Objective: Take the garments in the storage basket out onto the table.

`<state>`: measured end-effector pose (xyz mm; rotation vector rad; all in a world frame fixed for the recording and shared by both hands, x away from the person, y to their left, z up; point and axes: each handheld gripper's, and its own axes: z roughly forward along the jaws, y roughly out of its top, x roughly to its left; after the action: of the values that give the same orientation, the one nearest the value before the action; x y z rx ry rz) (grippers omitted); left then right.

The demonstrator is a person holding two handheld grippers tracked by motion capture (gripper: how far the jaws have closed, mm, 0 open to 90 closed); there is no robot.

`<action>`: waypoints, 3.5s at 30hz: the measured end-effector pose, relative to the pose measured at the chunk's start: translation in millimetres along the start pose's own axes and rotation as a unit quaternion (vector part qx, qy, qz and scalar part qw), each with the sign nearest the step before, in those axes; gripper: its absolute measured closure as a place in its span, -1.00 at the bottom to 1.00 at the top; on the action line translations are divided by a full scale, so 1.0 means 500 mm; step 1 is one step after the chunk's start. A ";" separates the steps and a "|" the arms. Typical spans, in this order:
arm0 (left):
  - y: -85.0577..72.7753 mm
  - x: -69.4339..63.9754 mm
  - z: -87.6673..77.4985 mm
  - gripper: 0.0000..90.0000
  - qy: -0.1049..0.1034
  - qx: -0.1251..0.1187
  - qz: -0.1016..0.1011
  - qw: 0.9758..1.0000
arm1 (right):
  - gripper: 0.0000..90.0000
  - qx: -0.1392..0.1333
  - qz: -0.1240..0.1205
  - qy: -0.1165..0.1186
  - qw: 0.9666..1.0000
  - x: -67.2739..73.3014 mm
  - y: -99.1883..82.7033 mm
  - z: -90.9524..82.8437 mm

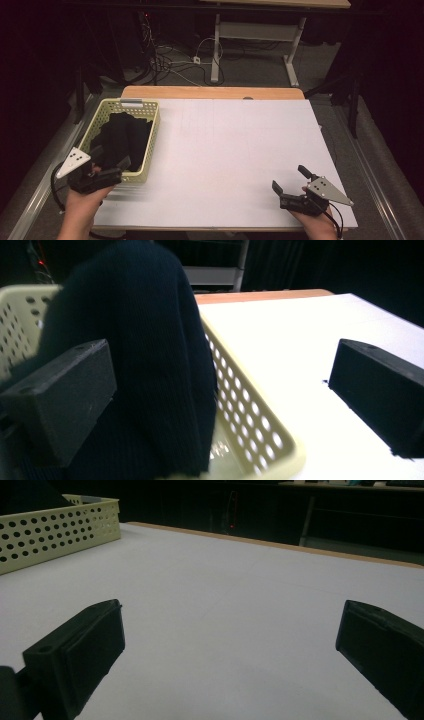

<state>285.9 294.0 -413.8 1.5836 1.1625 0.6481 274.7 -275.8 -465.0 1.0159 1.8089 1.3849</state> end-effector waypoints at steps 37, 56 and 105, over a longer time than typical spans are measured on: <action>0.117 0.158 0.234 -1.00 0.080 0.262 -0.070 0.959 | -1.00 0.004 -0.001 0.002 1.000 0.002 -0.003 0.003; 0.066 0.163 0.291 -1.00 0.006 0.439 -0.089 0.894 | -1.00 0.026 -0.001 0.007 1.000 0.006 -0.020 0.019; 0.070 0.135 0.299 -0.45 0.048 0.427 -0.017 0.903 | -0.99 0.027 -0.002 0.005 1.000 0.003 -0.021 0.019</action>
<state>451.3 293.6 -440.4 2.2592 1.6751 0.1718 279.8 -271.4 -477.7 1.0350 1.8639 1.3471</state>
